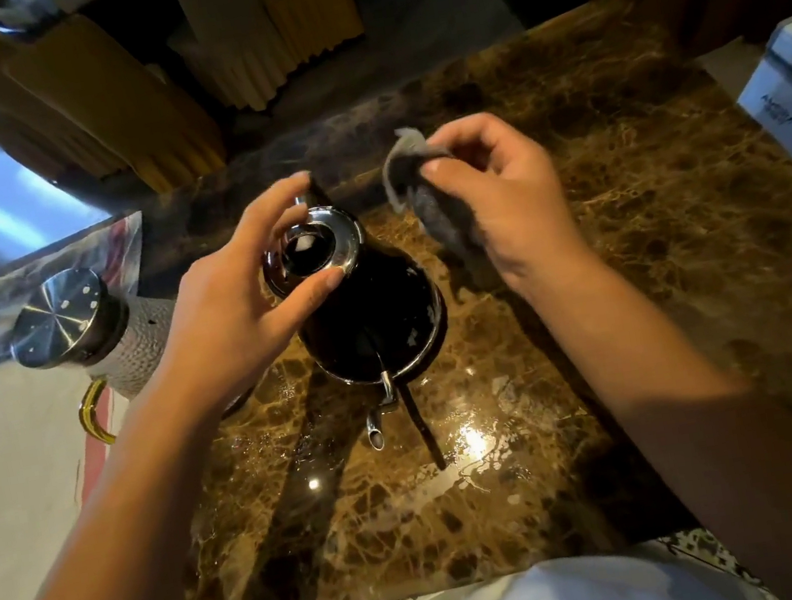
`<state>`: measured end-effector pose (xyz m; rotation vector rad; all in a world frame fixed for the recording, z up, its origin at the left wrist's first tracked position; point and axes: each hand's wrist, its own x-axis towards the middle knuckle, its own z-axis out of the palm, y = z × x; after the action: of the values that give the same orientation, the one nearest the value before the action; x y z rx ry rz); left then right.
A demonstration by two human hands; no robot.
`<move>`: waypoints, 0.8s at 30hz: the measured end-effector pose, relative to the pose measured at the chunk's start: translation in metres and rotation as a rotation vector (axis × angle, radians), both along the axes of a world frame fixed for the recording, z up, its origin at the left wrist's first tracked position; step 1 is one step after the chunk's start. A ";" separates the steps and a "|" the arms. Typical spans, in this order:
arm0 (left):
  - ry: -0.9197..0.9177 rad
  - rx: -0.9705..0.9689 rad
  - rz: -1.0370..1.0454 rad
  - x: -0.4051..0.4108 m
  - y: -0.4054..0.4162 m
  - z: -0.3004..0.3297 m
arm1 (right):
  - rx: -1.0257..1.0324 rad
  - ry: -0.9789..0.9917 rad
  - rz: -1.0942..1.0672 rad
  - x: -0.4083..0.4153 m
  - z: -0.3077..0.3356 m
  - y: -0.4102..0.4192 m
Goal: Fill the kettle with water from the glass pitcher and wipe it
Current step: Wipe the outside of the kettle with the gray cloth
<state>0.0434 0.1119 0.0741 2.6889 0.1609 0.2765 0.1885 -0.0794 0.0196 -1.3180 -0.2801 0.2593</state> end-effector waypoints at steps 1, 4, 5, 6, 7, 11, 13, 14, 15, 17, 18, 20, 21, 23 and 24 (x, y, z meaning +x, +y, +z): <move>0.012 0.019 0.022 0.001 -0.001 0.001 | 0.036 0.009 0.055 -0.002 -0.001 0.011; 0.012 0.064 0.066 0.003 -0.003 0.000 | 0.200 0.195 0.209 -0.013 -0.015 0.035; 0.011 0.064 0.075 0.002 -0.004 0.000 | 0.245 0.273 0.214 -0.016 -0.020 0.038; 0.011 0.057 0.086 0.002 -0.004 -0.001 | 0.237 0.305 0.205 -0.018 -0.027 0.041; 0.012 0.047 0.095 0.001 -0.004 -0.002 | 0.175 0.280 0.184 -0.020 -0.033 0.042; 0.031 0.039 0.110 0.001 -0.006 -0.005 | -0.079 -0.003 0.123 -0.018 -0.053 0.044; 0.041 0.089 0.114 0.003 -0.007 -0.003 | -0.118 -0.032 0.172 -0.011 -0.056 0.042; 0.045 0.133 0.112 0.004 -0.009 -0.001 | -0.148 -0.033 0.208 -0.009 -0.057 0.042; 0.051 0.180 0.109 0.006 -0.011 0.001 | -0.167 -0.016 0.263 -0.007 -0.059 0.041; 0.063 0.251 0.096 0.009 -0.015 0.005 | -0.158 0.074 0.396 -0.008 -0.061 0.043; 0.067 0.267 0.087 0.010 -0.016 0.007 | -0.147 0.111 0.446 -0.009 -0.060 0.044; 0.070 0.258 0.066 0.010 -0.016 0.009 | -0.159 0.123 0.488 -0.010 -0.056 0.048; 0.068 0.244 0.055 0.010 -0.013 0.009 | -0.172 0.104 0.500 -0.009 -0.052 0.049; 0.067 0.225 0.034 0.010 -0.007 0.008 | -0.152 0.083 0.518 -0.005 -0.045 0.050; 0.070 0.224 0.023 0.010 -0.004 0.008 | -0.126 0.078 0.528 -0.003 -0.041 0.050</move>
<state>0.0537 0.1079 0.0816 2.9223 0.1919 0.2185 0.1852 -0.0296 -0.0210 -1.3365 -0.5518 0.7823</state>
